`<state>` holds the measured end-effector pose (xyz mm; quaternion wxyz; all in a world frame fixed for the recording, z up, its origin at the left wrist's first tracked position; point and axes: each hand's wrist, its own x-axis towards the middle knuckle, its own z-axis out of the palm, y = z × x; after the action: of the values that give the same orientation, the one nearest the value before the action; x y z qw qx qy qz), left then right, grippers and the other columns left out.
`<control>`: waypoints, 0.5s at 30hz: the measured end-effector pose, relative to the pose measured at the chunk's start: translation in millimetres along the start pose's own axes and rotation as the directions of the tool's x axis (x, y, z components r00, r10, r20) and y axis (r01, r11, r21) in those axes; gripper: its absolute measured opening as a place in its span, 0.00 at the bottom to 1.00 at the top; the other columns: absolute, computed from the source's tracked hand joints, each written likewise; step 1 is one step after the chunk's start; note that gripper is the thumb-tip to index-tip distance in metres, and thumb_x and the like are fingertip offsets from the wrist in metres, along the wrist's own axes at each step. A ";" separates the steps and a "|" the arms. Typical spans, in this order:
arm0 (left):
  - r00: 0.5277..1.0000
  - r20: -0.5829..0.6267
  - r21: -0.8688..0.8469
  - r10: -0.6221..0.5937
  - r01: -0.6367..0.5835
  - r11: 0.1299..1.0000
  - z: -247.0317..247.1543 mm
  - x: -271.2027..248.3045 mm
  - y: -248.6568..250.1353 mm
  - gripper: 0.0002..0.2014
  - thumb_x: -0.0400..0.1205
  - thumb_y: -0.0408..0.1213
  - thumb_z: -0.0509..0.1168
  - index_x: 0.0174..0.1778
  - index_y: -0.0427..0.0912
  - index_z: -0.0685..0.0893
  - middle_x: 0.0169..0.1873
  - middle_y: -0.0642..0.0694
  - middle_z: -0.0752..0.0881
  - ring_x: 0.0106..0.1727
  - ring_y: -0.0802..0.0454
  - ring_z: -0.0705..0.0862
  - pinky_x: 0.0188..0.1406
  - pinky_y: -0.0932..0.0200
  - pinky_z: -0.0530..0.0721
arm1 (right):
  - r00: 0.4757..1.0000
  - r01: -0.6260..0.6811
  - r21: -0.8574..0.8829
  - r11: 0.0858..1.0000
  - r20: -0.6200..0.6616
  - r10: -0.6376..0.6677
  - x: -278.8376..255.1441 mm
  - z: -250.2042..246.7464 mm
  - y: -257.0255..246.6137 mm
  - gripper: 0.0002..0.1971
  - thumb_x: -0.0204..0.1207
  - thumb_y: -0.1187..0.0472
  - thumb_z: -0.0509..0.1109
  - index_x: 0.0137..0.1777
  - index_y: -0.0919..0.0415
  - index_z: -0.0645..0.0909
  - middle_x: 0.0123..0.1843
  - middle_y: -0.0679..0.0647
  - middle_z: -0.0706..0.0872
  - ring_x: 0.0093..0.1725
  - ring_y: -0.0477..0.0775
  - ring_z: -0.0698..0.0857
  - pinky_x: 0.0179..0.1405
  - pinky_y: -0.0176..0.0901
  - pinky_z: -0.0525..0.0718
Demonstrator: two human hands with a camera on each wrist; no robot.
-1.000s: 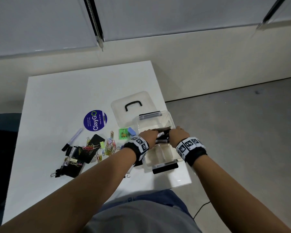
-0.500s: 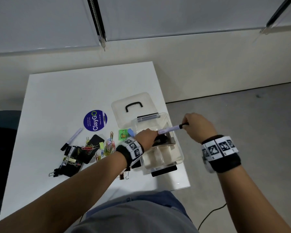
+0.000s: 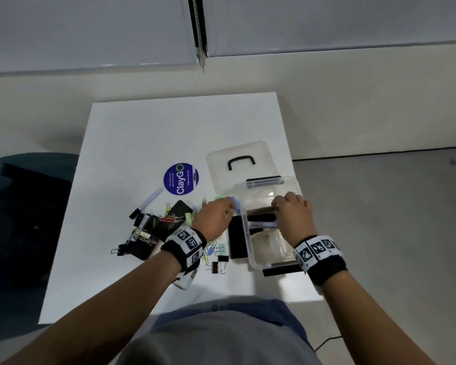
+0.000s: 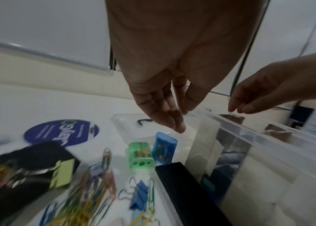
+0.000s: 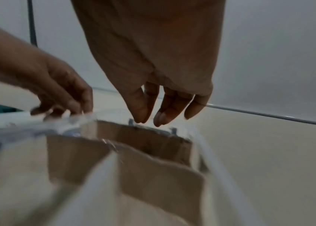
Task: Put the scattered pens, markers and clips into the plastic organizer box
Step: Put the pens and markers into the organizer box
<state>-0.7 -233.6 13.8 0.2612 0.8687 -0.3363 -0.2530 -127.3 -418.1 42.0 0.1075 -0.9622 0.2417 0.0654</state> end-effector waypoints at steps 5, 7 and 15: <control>0.960 -0.095 -0.064 -0.263 0.257 0.964 -35.0 -2.6 -75.6 0.08 0.83 0.32 0.59 0.51 0.45 0.82 0.44 0.44 0.88 0.40 0.45 0.85 0.43 0.51 0.84 | 0.954 0.276 0.294 0.915 0.032 -0.298 5.5 -3.4 -89.6 0.12 0.77 0.66 0.65 0.58 0.59 0.83 0.54 0.57 0.84 0.52 0.60 0.83 0.53 0.53 0.80; 0.924 -0.183 -0.048 -0.336 0.333 0.942 -53.9 -6.8 -122.2 0.09 0.81 0.27 0.59 0.51 0.42 0.81 0.48 0.38 0.86 0.46 0.39 0.84 0.50 0.46 0.84 | 0.891 0.370 0.314 0.874 0.147 -0.430 8.0 12.9 -128.3 0.13 0.78 0.68 0.63 0.60 0.61 0.81 0.55 0.59 0.83 0.53 0.61 0.83 0.53 0.56 0.83; 0.792 -0.016 0.253 -0.610 0.594 0.764 -91.1 -29.3 -220.8 0.24 0.78 0.44 0.70 0.67 0.40 0.72 0.61 0.33 0.74 0.59 0.32 0.81 0.59 0.39 0.83 | 0.634 0.643 0.121 0.756 0.469 -0.615 10.8 88.2 -236.3 0.32 0.77 0.62 0.67 0.81 0.49 0.65 0.82 0.60 0.62 0.80 0.66 0.63 0.78 0.62 0.64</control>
<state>136.3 -46.1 -49.2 0.0457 0.9468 -0.0770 -0.3091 -11.1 -198.7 -3.9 0.1525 -0.9403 -0.1450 0.2677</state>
